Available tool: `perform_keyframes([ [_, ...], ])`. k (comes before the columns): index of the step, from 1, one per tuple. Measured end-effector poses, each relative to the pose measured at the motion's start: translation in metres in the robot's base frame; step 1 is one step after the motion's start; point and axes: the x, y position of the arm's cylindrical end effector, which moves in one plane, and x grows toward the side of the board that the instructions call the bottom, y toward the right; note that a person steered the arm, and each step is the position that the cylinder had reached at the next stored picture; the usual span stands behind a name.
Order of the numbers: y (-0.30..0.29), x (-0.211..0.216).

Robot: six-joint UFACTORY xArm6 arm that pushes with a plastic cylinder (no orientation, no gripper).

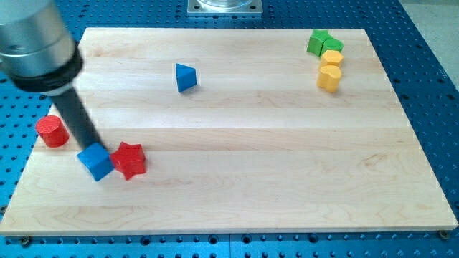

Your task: Move cube and red star slightly left

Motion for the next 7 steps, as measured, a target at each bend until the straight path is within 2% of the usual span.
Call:
perform_keyframes([
  [1,0.02,0.032],
  [2,-0.018,0.06],
  [3,0.001,0.045],
  [4,0.042,0.006],
  [5,0.106,0.031],
  [6,0.076,0.072],
  [7,0.023,0.072],
])
